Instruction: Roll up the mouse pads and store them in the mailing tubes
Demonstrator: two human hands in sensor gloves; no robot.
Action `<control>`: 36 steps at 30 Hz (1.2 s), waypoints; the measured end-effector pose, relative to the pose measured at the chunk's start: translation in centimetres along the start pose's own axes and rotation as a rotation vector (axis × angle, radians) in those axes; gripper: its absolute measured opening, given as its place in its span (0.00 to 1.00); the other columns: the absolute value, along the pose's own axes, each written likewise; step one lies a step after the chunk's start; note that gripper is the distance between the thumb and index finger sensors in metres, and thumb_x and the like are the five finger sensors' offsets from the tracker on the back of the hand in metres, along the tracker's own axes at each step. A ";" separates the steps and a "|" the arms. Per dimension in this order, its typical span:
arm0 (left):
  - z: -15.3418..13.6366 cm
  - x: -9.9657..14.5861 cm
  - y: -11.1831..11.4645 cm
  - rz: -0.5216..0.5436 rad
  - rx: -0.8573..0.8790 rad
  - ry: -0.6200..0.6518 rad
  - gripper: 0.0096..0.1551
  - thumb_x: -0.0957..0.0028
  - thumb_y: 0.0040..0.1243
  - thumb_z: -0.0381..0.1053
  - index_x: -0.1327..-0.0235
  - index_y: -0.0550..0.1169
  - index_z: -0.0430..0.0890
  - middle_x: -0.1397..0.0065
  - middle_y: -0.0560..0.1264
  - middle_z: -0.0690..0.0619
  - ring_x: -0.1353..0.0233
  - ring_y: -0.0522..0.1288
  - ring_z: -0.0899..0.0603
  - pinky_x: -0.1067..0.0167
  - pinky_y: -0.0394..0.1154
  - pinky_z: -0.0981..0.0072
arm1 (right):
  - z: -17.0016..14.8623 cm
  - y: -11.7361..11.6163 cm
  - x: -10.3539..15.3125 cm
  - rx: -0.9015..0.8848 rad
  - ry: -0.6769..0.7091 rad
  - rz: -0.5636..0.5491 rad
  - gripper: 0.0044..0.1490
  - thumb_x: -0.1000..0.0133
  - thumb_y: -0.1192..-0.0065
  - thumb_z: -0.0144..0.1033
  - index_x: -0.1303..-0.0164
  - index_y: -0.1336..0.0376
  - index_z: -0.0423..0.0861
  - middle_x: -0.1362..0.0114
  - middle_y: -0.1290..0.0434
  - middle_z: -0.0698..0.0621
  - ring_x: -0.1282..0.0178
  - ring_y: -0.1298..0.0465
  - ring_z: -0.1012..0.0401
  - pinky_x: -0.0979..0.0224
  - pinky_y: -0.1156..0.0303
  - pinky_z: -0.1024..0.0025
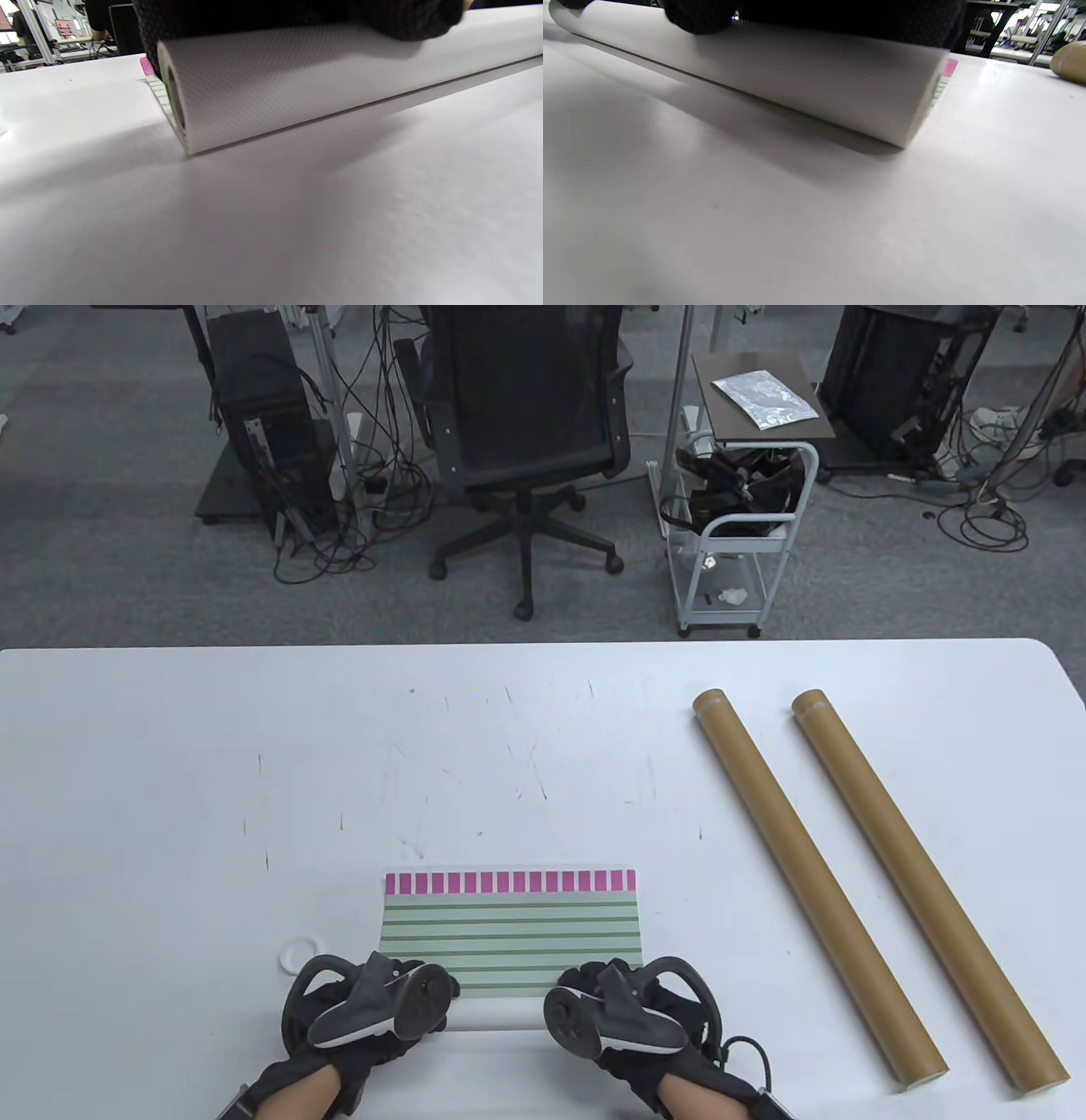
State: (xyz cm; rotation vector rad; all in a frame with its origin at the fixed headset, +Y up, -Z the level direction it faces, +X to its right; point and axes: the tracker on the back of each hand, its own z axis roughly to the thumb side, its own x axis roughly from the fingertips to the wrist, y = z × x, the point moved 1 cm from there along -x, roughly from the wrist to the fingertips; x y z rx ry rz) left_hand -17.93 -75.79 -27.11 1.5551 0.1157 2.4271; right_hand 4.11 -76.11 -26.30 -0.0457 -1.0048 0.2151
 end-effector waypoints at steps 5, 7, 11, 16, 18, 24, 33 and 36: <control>0.2 -0.1 0.0 -0.023 -0.018 0.001 0.29 0.60 0.55 0.62 0.42 0.76 0.63 0.38 0.80 0.62 0.39 0.82 0.52 0.41 0.81 0.66 | 0.1 0.4 0.1 0.004 0.019 0.004 0.37 0.45 0.47 0.48 0.28 0.37 0.43 0.31 0.28 0.42 0.38 0.25 0.47 0.34 0.27 0.52; 0.1 -0.1 0.0 -0.020 -0.006 0.000 0.29 0.59 0.54 0.62 0.42 0.76 0.63 0.37 0.80 0.62 0.39 0.82 0.52 0.40 0.81 0.66 | 0.3 1.0 0.6 0.033 0.014 -0.094 0.37 0.46 0.45 0.49 0.29 0.37 0.45 0.31 0.28 0.44 0.38 0.25 0.49 0.34 0.27 0.53; 0.0 0.0 0.0 -0.021 0.001 0.001 0.29 0.59 0.55 0.62 0.41 0.76 0.63 0.37 0.79 0.61 0.38 0.81 0.51 0.40 0.80 0.66 | 1.4 0.8 0.7 0.102 0.042 -0.103 0.32 0.48 0.40 0.46 0.34 0.36 0.49 0.35 0.27 0.48 0.42 0.24 0.52 0.36 0.26 0.56; 0.3 0.7 -0.1 0.037 -0.038 0.013 0.29 0.58 0.55 0.62 0.40 0.75 0.61 0.34 0.78 0.60 0.35 0.80 0.49 0.38 0.79 0.62 | 1.1 0.6 0.4 0.097 0.004 -0.123 0.30 0.48 0.40 0.43 0.34 0.36 0.50 0.35 0.26 0.49 0.42 0.23 0.53 0.37 0.25 0.57; 0.7 1.7 -1.0 0.169 -0.092 0.018 0.31 0.59 0.55 0.64 0.39 0.74 0.63 0.33 0.77 0.61 0.33 0.79 0.49 0.34 0.78 0.61 | 0.8 0.4 0.3 0.085 -0.010 -0.118 0.30 0.46 0.43 0.42 0.32 0.37 0.50 0.33 0.27 0.49 0.41 0.24 0.52 0.35 0.26 0.57; 1.9 1.1 -0.5 0.108 -0.069 0.071 0.33 0.59 0.55 0.64 0.36 0.72 0.62 0.31 0.75 0.60 0.32 0.79 0.49 0.35 0.78 0.61 | 0.3 -0.1 -0.1 0.048 -0.024 -0.088 0.31 0.44 0.50 0.39 0.29 0.40 0.49 0.30 0.29 0.48 0.37 0.25 0.51 0.33 0.28 0.54; 1.4 0.1 0.2 0.094 -0.039 0.005 0.29 0.55 0.53 0.59 0.36 0.70 0.64 0.31 0.74 0.62 0.31 0.77 0.51 0.33 0.77 0.62 | -0.4 0.3 0.0 -0.058 -0.001 -0.044 0.42 0.45 0.48 0.48 0.20 0.46 0.45 0.21 0.37 0.43 0.27 0.33 0.45 0.26 0.35 0.47; 1.3 -0.2 0.4 0.075 -0.036 -0.011 0.29 0.54 0.51 0.58 0.35 0.69 0.64 0.30 0.73 0.62 0.30 0.76 0.50 0.32 0.75 0.62 | 0.2 0.6 0.3 0.002 0.015 -0.104 0.42 0.46 0.46 0.50 0.21 0.45 0.46 0.21 0.36 0.44 0.27 0.32 0.45 0.26 0.35 0.47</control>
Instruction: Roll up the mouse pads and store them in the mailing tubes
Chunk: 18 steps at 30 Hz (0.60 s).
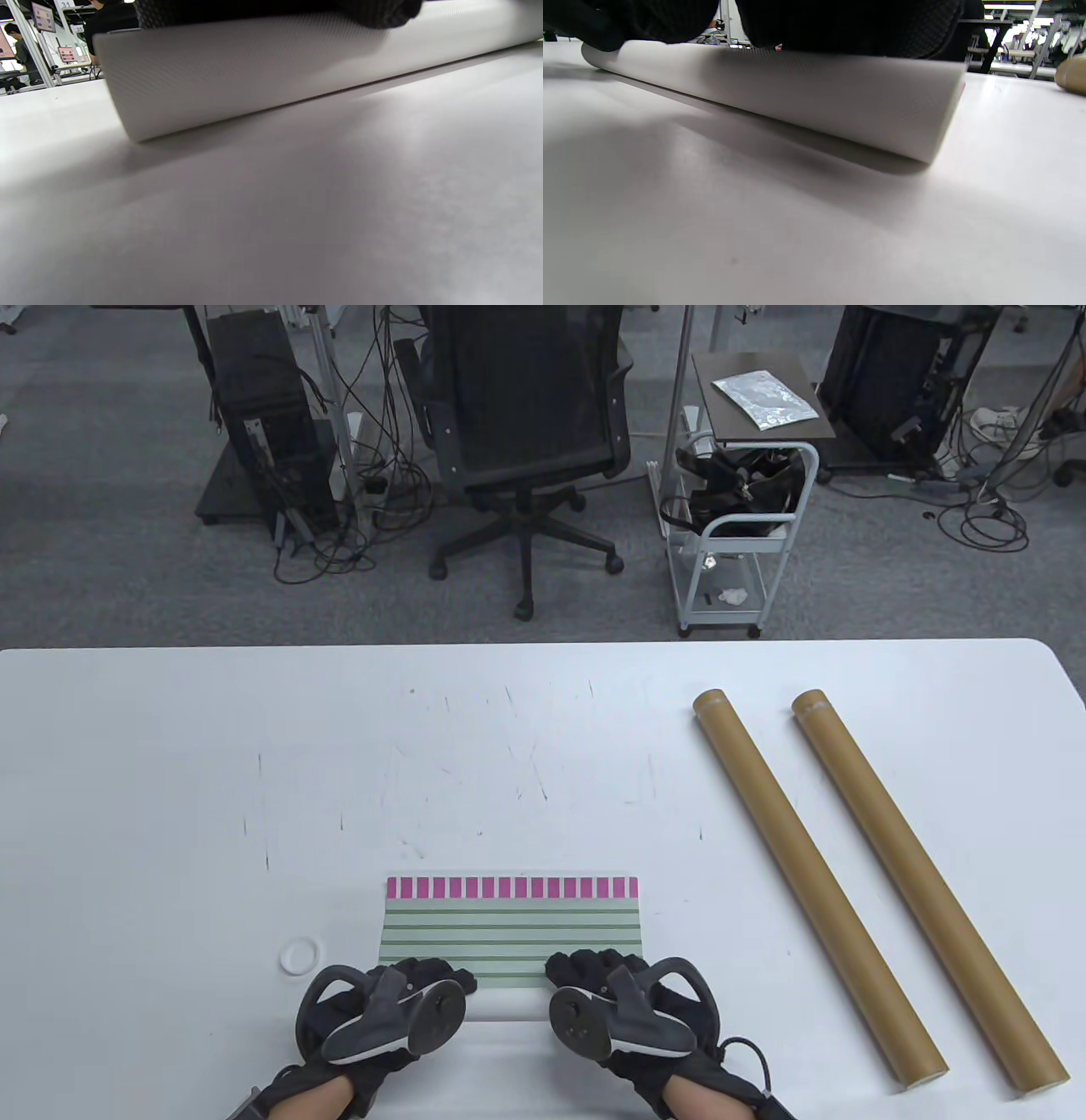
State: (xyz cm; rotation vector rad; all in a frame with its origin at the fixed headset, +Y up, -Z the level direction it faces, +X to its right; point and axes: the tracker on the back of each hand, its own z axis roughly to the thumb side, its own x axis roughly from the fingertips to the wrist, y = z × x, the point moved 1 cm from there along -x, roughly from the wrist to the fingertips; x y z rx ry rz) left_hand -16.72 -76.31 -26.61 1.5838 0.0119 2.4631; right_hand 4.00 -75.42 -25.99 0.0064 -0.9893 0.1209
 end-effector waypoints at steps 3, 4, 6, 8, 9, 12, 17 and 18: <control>0.0 0.0 0.1 -0.001 0.003 0.000 0.29 0.53 0.50 0.58 0.35 0.69 0.64 0.29 0.73 0.62 0.29 0.76 0.50 0.31 0.75 0.62 | 0.4 -0.7 -0.2 0.041 0.001 0.038 0.42 0.47 0.44 0.49 0.22 0.45 0.45 0.23 0.35 0.44 0.29 0.30 0.47 0.28 0.32 0.48; 0.0 0.0 0.1 -0.003 0.001 -0.001 0.29 0.53 0.49 0.58 0.35 0.68 0.64 0.29 0.73 0.62 0.29 0.75 0.51 0.31 0.75 0.62 | 0.3 -0.7 -0.2 0.049 -0.012 0.014 0.41 0.47 0.43 0.47 0.23 0.44 0.46 0.24 0.33 0.45 0.30 0.29 0.48 0.29 0.31 0.49; 0.0 -0.1 -0.1 -0.008 0.006 0.001 0.28 0.53 0.49 0.57 0.35 0.69 0.65 0.30 0.74 0.62 0.29 0.76 0.50 0.31 0.75 0.62 | 0.2 -0.7 -0.4 0.052 -0.024 0.008 0.38 0.46 0.42 0.45 0.25 0.42 0.47 0.26 0.32 0.47 0.32 0.27 0.50 0.30 0.29 0.51; -0.1 -0.1 -0.3 -0.011 0.019 -0.001 0.27 0.53 0.50 0.57 0.36 0.70 0.64 0.32 0.75 0.62 0.31 0.77 0.51 0.32 0.76 0.62 | 0.1 -0.7 -0.4 0.048 -0.030 0.003 0.36 0.46 0.43 0.45 0.26 0.41 0.48 0.27 0.31 0.48 0.33 0.26 0.50 0.31 0.29 0.52; 0.0 -0.1 -0.4 -0.024 0.022 0.016 0.27 0.54 0.50 0.57 0.37 0.72 0.64 0.33 0.76 0.62 0.32 0.78 0.51 0.34 0.77 0.63 | 0.2 -0.8 -0.4 0.051 -0.025 0.009 0.35 0.46 0.43 0.45 0.27 0.40 0.48 0.28 0.29 0.48 0.35 0.25 0.51 0.33 0.28 0.53; 0.2 0.3 -0.5 -0.034 0.014 0.051 0.27 0.54 0.51 0.58 0.38 0.73 0.63 0.34 0.77 0.61 0.34 0.79 0.51 0.36 0.78 0.63 | 0.4 -0.7 -0.2 0.042 0.001 0.040 0.35 0.46 0.42 0.45 0.28 0.38 0.48 0.29 0.28 0.48 0.37 0.24 0.51 0.34 0.26 0.54; 0.2 0.4 -0.4 -0.030 0.007 0.055 0.28 0.54 0.50 0.58 0.37 0.72 0.63 0.34 0.77 0.61 0.34 0.79 0.51 0.36 0.78 0.64 | 0.5 -0.8 -0.1 0.043 0.003 0.050 0.35 0.46 0.43 0.45 0.27 0.39 0.48 0.29 0.28 0.48 0.36 0.24 0.51 0.34 0.27 0.54; 0.3 0.6 -0.4 -0.022 -0.001 0.060 0.28 0.54 0.50 0.58 0.37 0.72 0.63 0.33 0.77 0.61 0.34 0.79 0.50 0.36 0.78 0.63 | 0.4 -0.8 -0.1 0.037 0.001 0.052 0.35 0.46 0.44 0.45 0.27 0.39 0.48 0.29 0.29 0.48 0.36 0.24 0.51 0.33 0.27 0.54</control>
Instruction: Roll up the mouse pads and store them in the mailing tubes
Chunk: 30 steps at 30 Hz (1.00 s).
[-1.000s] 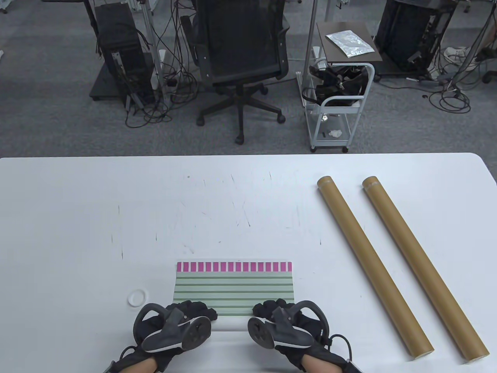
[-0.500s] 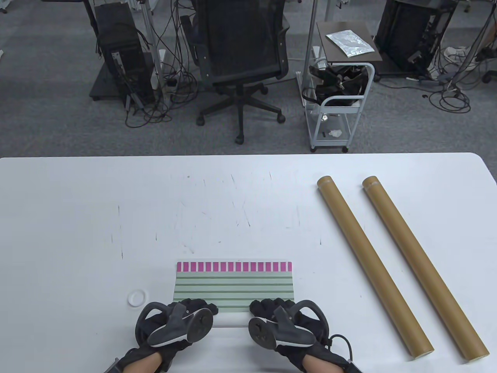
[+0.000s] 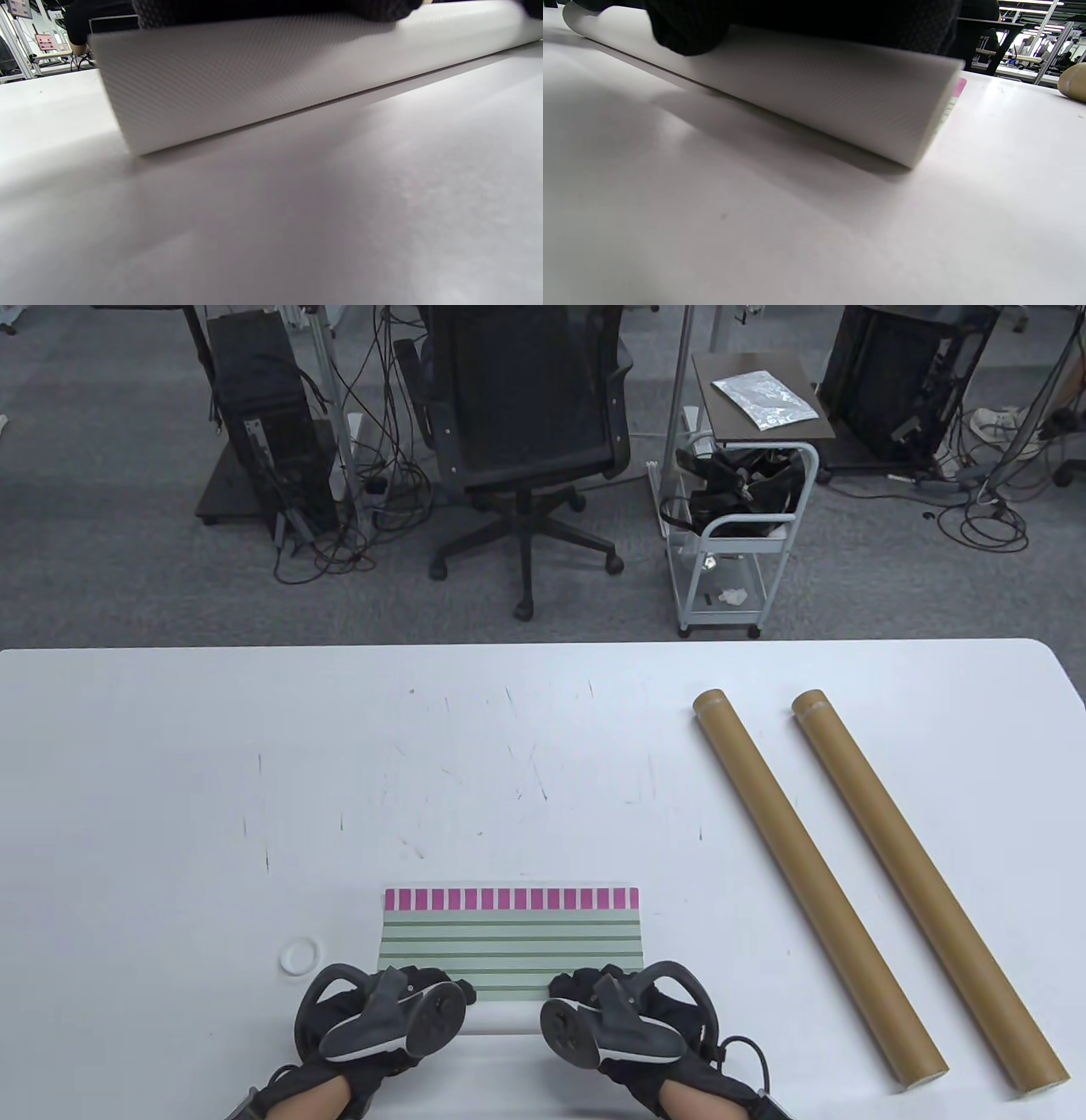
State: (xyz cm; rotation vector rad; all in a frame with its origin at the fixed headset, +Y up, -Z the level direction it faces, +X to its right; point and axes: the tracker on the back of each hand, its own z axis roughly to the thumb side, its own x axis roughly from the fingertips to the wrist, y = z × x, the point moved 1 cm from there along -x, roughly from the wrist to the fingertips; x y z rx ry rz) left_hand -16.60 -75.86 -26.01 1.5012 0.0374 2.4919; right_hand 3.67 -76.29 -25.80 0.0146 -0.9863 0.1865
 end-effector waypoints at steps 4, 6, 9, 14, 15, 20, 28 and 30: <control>0.7 0.7 -0.6 0.090 -0.132 0.024 0.32 0.59 0.58 0.62 0.37 0.73 0.64 0.33 0.78 0.61 0.35 0.82 0.51 0.39 0.81 0.66 | 0.0 0.1 0.0 -0.014 0.001 0.004 0.35 0.44 0.48 0.42 0.26 0.40 0.46 0.28 0.29 0.46 0.35 0.25 0.49 0.33 0.28 0.52; 0.8 0.6 -0.5 0.091 -0.150 0.018 0.30 0.59 0.58 0.61 0.38 0.73 0.64 0.35 0.79 0.62 0.36 0.82 0.52 0.40 0.82 0.67 | 0.1 -0.1 0.0 -0.023 0.010 0.015 0.35 0.44 0.50 0.41 0.25 0.41 0.45 0.27 0.31 0.45 0.35 0.27 0.48 0.31 0.29 0.50; 0.3 0.2 -0.2 0.063 -0.092 -0.009 0.29 0.57 0.56 0.59 0.38 0.73 0.65 0.35 0.79 0.62 0.35 0.82 0.52 0.40 0.81 0.67 | -0.1 -0.1 0.2 -0.041 0.013 -0.011 0.36 0.43 0.52 0.39 0.22 0.45 0.46 0.22 0.36 0.44 0.27 0.33 0.45 0.26 0.35 0.47; -0.2 -0.3 0.1 -0.007 -0.025 -0.021 0.28 0.53 0.48 0.56 0.36 0.71 0.65 0.32 0.76 0.62 0.32 0.78 0.51 0.35 0.78 0.62 | 0.4 0.9 0.5 0.020 0.032 -0.107 0.38 0.44 0.50 0.44 0.21 0.47 0.49 0.20 0.38 0.47 0.25 0.35 0.47 0.24 0.37 0.47; -0.2 -0.3 0.1 -0.005 -0.037 -0.021 0.28 0.53 0.48 0.56 0.35 0.70 0.65 0.32 0.76 0.62 0.32 0.78 0.51 0.35 0.78 0.62 | 0.5 0.7 0.4 0.027 0.039 -0.078 0.36 0.45 0.48 0.44 0.23 0.43 0.49 0.23 0.34 0.47 0.28 0.30 0.48 0.27 0.33 0.48; -0.1 -0.1 -0.3 0.062 -0.085 -0.049 0.28 0.54 0.50 0.58 0.36 0.71 0.66 0.31 0.76 0.62 0.31 0.78 0.49 0.34 0.78 0.61 | 0.1 0.1 -0.2 -0.009 0.006 -0.023 0.35 0.44 0.47 0.40 0.24 0.43 0.48 0.25 0.32 0.48 0.33 0.27 0.50 0.31 0.29 0.51; 0.4 -0.1 -0.5 0.106 -0.093 -0.054 0.27 0.56 0.56 0.59 0.40 0.71 0.68 0.34 0.76 0.65 0.34 0.80 0.54 0.35 0.79 0.65 | -0.2 0.0 -0.2 -0.006 -0.027 -0.042 0.35 0.43 0.52 0.38 0.22 0.45 0.48 0.22 0.35 0.47 0.27 0.31 0.47 0.27 0.34 0.49; -0.1 -0.6 -0.2 0.067 -0.029 -0.080 0.26 0.54 0.53 0.57 0.39 0.71 0.67 0.33 0.76 0.64 0.32 0.79 0.53 0.34 0.78 0.64 | -0.6 0.2 -0.1 0.010 -0.053 -0.072 0.35 0.44 0.47 0.42 0.24 0.43 0.48 0.26 0.32 0.47 0.32 0.28 0.49 0.28 0.32 0.50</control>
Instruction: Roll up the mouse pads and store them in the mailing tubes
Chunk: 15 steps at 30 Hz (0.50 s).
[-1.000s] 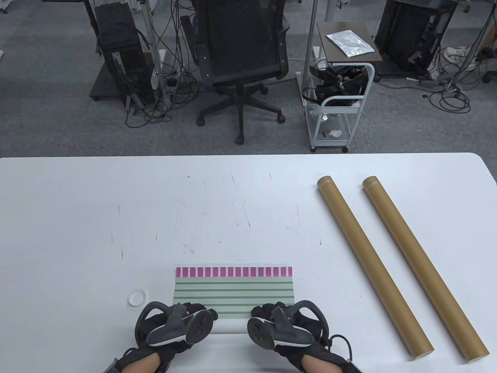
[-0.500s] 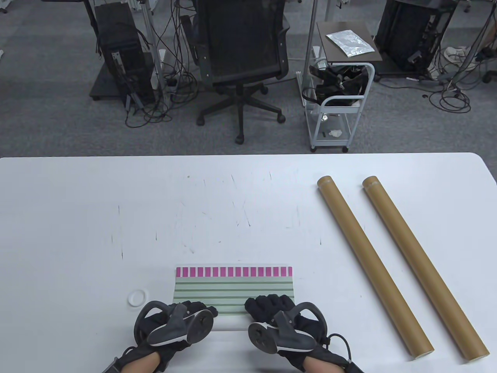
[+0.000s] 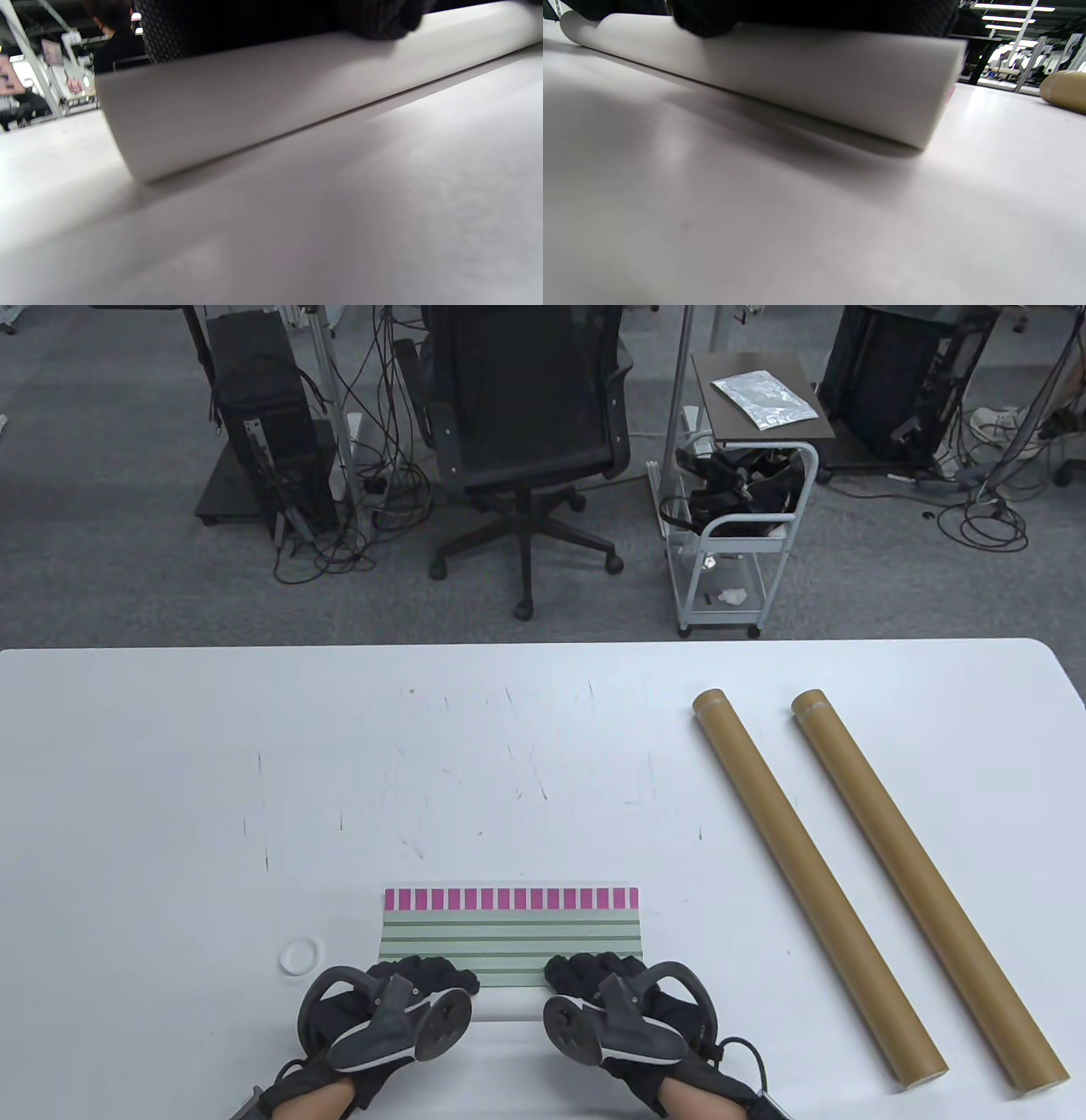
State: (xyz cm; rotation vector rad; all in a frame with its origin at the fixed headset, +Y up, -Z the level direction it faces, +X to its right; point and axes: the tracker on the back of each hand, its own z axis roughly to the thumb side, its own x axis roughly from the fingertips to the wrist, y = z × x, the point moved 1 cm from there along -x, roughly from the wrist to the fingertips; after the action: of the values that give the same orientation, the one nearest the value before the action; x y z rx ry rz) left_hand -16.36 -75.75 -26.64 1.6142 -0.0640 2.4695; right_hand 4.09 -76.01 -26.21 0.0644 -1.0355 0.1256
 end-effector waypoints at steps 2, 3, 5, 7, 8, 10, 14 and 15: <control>-0.3 -0.2 0.0 -0.026 0.051 -0.003 0.26 0.53 0.52 0.57 0.39 0.71 0.67 0.33 0.76 0.65 0.32 0.79 0.52 0.33 0.78 0.63 | 0.0 -0.3 -0.2 0.008 0.004 0.030 0.36 0.44 0.47 0.42 0.24 0.44 0.48 0.25 0.33 0.48 0.32 0.28 0.50 0.29 0.31 0.51; -0.4 -0.3 0.1 -0.031 0.066 -0.009 0.25 0.52 0.52 0.56 0.39 0.72 0.67 0.32 0.76 0.64 0.32 0.78 0.51 0.33 0.77 0.62 | 0.0 -0.4 -0.2 -0.006 0.000 0.038 0.36 0.44 0.48 0.41 0.23 0.45 0.48 0.25 0.34 0.47 0.32 0.29 0.49 0.29 0.31 0.49; -0.4 -0.3 0.1 -0.032 0.059 -0.005 0.26 0.53 0.52 0.57 0.39 0.71 0.67 0.33 0.76 0.64 0.32 0.79 0.52 0.33 0.77 0.63 | 0.0 -0.2 -0.3 -0.017 0.000 0.050 0.35 0.44 0.48 0.40 0.24 0.43 0.47 0.25 0.33 0.47 0.32 0.28 0.49 0.29 0.31 0.49; -0.3 -0.2 -0.1 -0.065 0.063 0.032 0.26 0.54 0.52 0.58 0.40 0.73 0.66 0.34 0.78 0.63 0.34 0.80 0.52 0.36 0.79 0.64 | 0.0 0.0 -0.3 -0.035 0.022 0.082 0.35 0.44 0.49 0.40 0.25 0.42 0.47 0.26 0.31 0.46 0.33 0.27 0.49 0.30 0.30 0.49; -0.2 0.0 -0.2 -0.068 0.066 0.048 0.26 0.54 0.53 0.58 0.40 0.73 0.66 0.35 0.78 0.63 0.35 0.81 0.52 0.37 0.79 0.64 | 0.0 0.1 -0.2 -0.055 0.028 0.108 0.35 0.44 0.48 0.40 0.25 0.41 0.47 0.26 0.31 0.46 0.34 0.27 0.49 0.31 0.30 0.49; -0.1 0.1 -0.1 -0.068 0.050 0.062 0.26 0.54 0.53 0.58 0.40 0.74 0.65 0.35 0.79 0.63 0.36 0.81 0.52 0.38 0.80 0.64 | 0.0 0.1 0.0 -0.073 0.039 0.119 0.35 0.44 0.47 0.40 0.25 0.41 0.46 0.27 0.31 0.46 0.34 0.27 0.48 0.31 0.29 0.49; -0.2 0.0 0.0 -0.075 0.058 0.049 0.26 0.54 0.52 0.57 0.40 0.74 0.66 0.35 0.78 0.63 0.35 0.81 0.52 0.37 0.80 0.64 | 0.0 -0.1 0.2 -0.056 0.035 0.100 0.35 0.44 0.49 0.41 0.24 0.42 0.46 0.26 0.32 0.45 0.33 0.27 0.48 0.30 0.30 0.49; -0.2 0.0 0.0 -0.072 0.060 0.048 0.26 0.54 0.52 0.57 0.40 0.73 0.66 0.35 0.78 0.63 0.35 0.81 0.52 0.37 0.79 0.64 | 0.0 -0.1 0.3 -0.054 0.037 0.087 0.35 0.44 0.49 0.41 0.24 0.42 0.46 0.26 0.32 0.46 0.33 0.27 0.48 0.30 0.30 0.49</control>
State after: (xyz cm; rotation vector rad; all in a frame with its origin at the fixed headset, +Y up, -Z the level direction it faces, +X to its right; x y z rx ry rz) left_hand -16.52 -75.74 -26.72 1.5504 0.0745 2.4761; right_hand 4.26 -76.05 -25.98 -0.0321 -1.0046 0.1772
